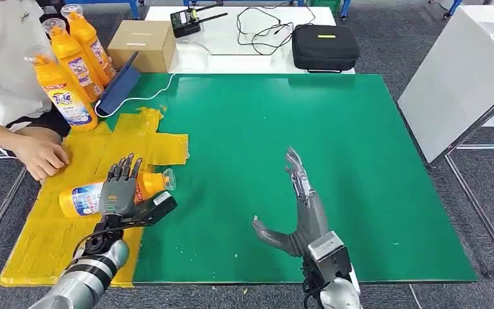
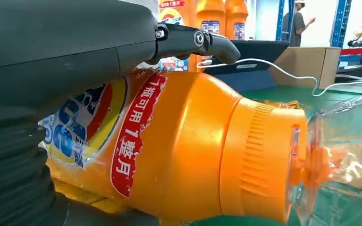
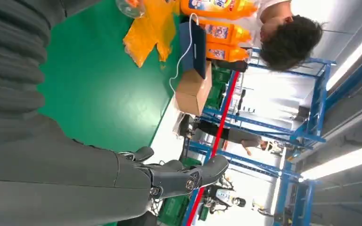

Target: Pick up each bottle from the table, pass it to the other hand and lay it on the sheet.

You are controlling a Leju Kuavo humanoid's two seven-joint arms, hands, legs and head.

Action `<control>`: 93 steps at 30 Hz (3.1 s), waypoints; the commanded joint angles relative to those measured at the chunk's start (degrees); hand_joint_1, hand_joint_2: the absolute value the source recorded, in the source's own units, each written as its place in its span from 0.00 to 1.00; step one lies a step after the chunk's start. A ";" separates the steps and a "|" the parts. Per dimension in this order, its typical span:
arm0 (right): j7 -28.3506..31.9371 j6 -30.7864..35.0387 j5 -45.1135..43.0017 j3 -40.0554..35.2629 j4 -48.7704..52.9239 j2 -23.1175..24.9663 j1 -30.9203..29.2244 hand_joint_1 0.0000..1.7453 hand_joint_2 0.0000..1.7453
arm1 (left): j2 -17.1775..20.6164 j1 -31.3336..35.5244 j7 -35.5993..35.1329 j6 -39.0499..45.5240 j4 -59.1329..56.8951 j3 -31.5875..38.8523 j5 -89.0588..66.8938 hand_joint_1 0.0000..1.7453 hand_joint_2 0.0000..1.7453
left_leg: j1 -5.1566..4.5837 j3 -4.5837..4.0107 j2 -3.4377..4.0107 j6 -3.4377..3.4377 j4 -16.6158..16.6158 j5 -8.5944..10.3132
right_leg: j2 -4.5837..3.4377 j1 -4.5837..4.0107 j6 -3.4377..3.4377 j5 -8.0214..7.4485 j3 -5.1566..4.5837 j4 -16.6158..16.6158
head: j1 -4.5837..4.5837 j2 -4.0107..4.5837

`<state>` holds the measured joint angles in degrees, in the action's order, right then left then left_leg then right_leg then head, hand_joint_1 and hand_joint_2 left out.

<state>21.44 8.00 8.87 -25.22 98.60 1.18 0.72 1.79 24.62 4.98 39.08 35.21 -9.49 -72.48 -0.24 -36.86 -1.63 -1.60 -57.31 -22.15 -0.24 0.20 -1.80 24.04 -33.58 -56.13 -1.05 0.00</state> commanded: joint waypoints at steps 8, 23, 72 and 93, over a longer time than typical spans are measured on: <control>-0.45 0.76 0.05 3.09 -3.01 -0.33 1.83 0.00 1.00 | -4.77 -11.84 8.48 0.92 25.10 11.03 -3.44 0.00 1.00 | 0.04 0.23 0.29 0.07 -0.01 -0.17 | -0.13 -0.05 -0.01 0.08 0.24 0.09 | 0.00 0.00; 0.87 2.77 0.94 4.79 0.82 -1.41 6.46 0.00 1.00 | -17.55 -20.59 34.53 0.92 57.20 20.29 2.77 0.00 1.00 | 0.04 -0.26 0.01 0.03 -0.09 -0.11 | 0.06 -0.03 -0.04 0.08 -0.22 0.03 | 0.02 0.00; -0.18 -0.37 1.83 19.60 2.80 1.61 19.18 0.00 1.00 | 1.36 -37.12 13.34 -34.24 59.82 -11.18 65.60 0.00 1.00 | 0.02 -0.06 0.10 0.16 0.04 -0.30 | 0.02 -0.03 0.13 0.25 -0.10 0.10 | -0.02 0.00; -0.18 -0.37 1.83 19.60 2.80 1.61 19.18 0.00 1.00 | 1.36 -37.12 13.34 -34.24 59.82 -11.18 65.60 0.00 1.00 | 0.03 0.01 0.11 0.17 0.04 -0.33 | 0.03 -0.05 0.14 0.27 -0.02 0.12 | 0.00 0.00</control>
<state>21.35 7.91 10.86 -7.06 103.78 2.21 20.38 2.89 -13.77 18.43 4.81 97.96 -20.22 -6.95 -0.24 -37.13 -1.60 -1.51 -57.31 -22.39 -0.24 0.19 -1.67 24.23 -33.92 -56.10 -1.05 0.00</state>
